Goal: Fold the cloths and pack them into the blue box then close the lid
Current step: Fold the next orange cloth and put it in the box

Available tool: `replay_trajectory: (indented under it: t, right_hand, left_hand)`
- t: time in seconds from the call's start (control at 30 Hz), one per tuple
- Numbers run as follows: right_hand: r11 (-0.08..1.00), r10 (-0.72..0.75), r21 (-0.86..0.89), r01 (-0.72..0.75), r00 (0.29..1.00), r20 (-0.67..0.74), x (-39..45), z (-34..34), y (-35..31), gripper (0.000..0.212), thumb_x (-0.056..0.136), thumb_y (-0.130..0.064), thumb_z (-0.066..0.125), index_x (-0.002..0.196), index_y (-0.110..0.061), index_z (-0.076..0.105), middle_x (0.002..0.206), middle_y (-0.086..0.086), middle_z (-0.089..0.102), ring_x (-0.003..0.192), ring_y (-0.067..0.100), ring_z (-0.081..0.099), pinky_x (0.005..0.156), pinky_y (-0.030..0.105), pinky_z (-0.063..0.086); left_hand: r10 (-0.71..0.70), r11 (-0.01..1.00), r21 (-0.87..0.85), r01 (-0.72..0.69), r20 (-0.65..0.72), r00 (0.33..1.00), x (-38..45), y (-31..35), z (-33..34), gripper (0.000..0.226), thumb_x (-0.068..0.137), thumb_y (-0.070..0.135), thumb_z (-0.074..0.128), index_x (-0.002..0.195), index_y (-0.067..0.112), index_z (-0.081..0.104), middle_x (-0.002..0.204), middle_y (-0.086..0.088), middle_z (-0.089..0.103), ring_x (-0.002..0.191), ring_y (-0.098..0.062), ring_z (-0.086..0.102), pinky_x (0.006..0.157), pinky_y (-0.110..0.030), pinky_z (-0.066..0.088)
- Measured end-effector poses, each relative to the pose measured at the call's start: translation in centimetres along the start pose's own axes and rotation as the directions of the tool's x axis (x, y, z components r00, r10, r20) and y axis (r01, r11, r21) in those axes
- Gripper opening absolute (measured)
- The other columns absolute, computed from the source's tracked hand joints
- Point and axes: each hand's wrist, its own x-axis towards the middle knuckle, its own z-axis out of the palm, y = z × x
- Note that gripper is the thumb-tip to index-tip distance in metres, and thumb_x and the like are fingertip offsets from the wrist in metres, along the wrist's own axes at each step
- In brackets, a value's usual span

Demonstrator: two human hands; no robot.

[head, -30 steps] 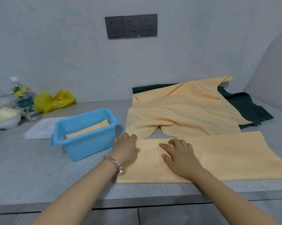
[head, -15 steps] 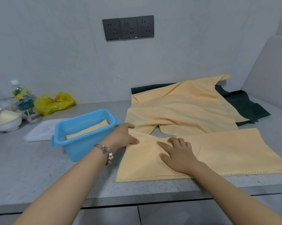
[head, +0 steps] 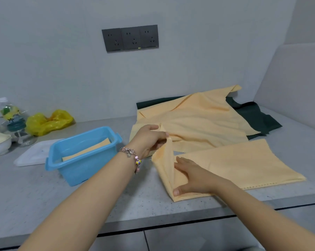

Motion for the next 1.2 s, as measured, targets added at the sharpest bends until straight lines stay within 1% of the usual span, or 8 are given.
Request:
replay_trajectory:
  t: [0.23, 0.47, 0.57, 0.73, 0.83, 0.93, 1.03, 1.2]
  right_hand:
    - [0.794, 0.414, 0.607, -0.044, 0.769, -0.486, -4.8, -2.5, 2.8, 0.014, 0.090, -0.027, 0.056, 0.098, -0.026, 0.067, 0.100, -0.007, 0.070, 0.087, 0.007, 0.061, 0.073, 0.018, 0.043]
    - [0.495, 0.557, 0.857, -0.140, 0.808, -0.190, -7.7, -3.4, 4.8, 0.055, 0.095, -0.058, 0.025, 0.091, -0.020, 0.065, 0.073, 0.004, 0.071, 0.060, 0.012, 0.062, 0.065, 0.025, 0.043]
    - [0.607, 0.550, 0.776, -0.170, 0.795, -0.256, -8.0, -2.8, 5.6, 0.050, 0.088, -0.064, 0.040, 0.111, -0.026, 0.063, 0.104, -0.004, 0.068, 0.094, 0.011, 0.060, 0.083, 0.027, 0.043]
    - [0.820, 0.460, 0.541, -0.187, 0.778, -0.428, -8.1, -1.6, 5.7, 0.062, 0.082, -0.017, 0.059, 0.137, -0.036, 0.038, 0.110, -0.012, 0.054, 0.101, 0.006, 0.045, 0.069, 0.013, 0.034]
    - [0.868, 0.397, 0.480, -0.122, 0.752, -0.526, -8.0, -1.0, 5.7, 0.054, 0.083, -0.011, 0.055, 0.129, -0.038, 0.050, 0.120, -0.021, 0.052, 0.103, -0.001, 0.044, 0.074, 0.008, 0.033]
    - [0.885, 0.405, 0.433, -0.168, 0.736, -0.543, -7.8, -0.7, 5.9, 0.037, 0.084, -0.012, 0.057, 0.118, -0.025, 0.063, 0.119, -0.011, 0.060, 0.092, 0.002, 0.051, 0.073, 0.008, 0.032]
    - [0.904, 0.399, 0.367, -0.220, 0.745, -0.535, -7.4, -0.3, 5.7, 0.031, 0.084, -0.014, 0.058, 0.113, -0.020, 0.066, 0.114, -0.005, 0.062, 0.076, -0.004, 0.049, 0.068, 0.010, 0.032]
    - [0.926, 0.374, 0.263, -0.270, 0.746, -0.551, -7.1, 0.2, 5.7, 0.031, 0.086, -0.016, 0.056, 0.116, -0.016, 0.064, 0.099, -0.005, 0.053, 0.081, 0.004, 0.044, 0.065, 0.010, 0.028]
  left_hand:
    - [0.019, 0.987, -0.158, -0.011, 0.050, 0.999, 0.4, -0.4, 5.8, 0.054, 0.086, 0.004, 0.065, 0.130, 0.003, 0.033, 0.084, -0.017, 0.061, 0.044, -0.012, 0.064, 0.037, -0.020, 0.047]
    - [-0.023, 1.000, 0.007, 0.023, 0.042, 0.999, 1.3, -3.8, 11.5, 0.057, 0.085, 0.017, 0.067, 0.132, 0.012, 0.035, 0.088, -0.016, 0.070, 0.041, -0.012, 0.062, 0.038, -0.019, 0.047]
    - [-0.034, 0.997, 0.076, 0.032, 0.031, 0.999, 1.5, -5.5, 13.5, 0.058, 0.084, 0.019, 0.066, 0.132, 0.015, 0.035, 0.077, -0.009, 0.071, 0.043, -0.014, 0.063, 0.043, -0.021, 0.051]
    - [0.069, 0.973, 0.211, -0.088, 0.099, 0.993, 1.4, -6.9, 13.2, 0.047, 0.087, 0.027, 0.065, 0.128, 0.013, 0.046, 0.085, -0.002, 0.069, 0.065, -0.012, 0.066, 0.068, -0.031, 0.058]
    - [0.420, 0.614, 0.685, -0.393, 0.138, 0.897, 1.9, -7.1, 10.6, 0.025, 0.091, 0.022, 0.052, 0.113, 0.018, 0.063, 0.110, -0.001, 0.063, 0.104, -0.016, 0.056, 0.092, -0.029, 0.042]
    - [0.286, 0.256, 0.868, -0.426, 0.352, 0.891, 2.1, -8.7, 8.8, 0.042, 0.095, 0.033, 0.040, 0.135, 0.022, 0.045, 0.152, -0.011, 0.027, 0.142, -0.025, 0.017, 0.112, -0.038, 0.012]
    - [0.120, 0.195, 0.870, -0.452, 0.437, 0.892, 2.2, -10.9, 7.8, 0.060, 0.098, 0.049, 0.025, 0.151, 0.029, 0.007, 0.158, -0.006, -0.010, 0.145, -0.022, -0.015, 0.114, -0.038, -0.013]
    - [0.069, 0.113, 0.893, -0.436, 0.431, 0.900, 2.5, -11.8, 8.0, 0.058, 0.097, 0.053, 0.015, 0.150, 0.036, -0.003, 0.158, -0.005, -0.014, 0.144, -0.022, -0.017, 0.115, -0.039, -0.015]
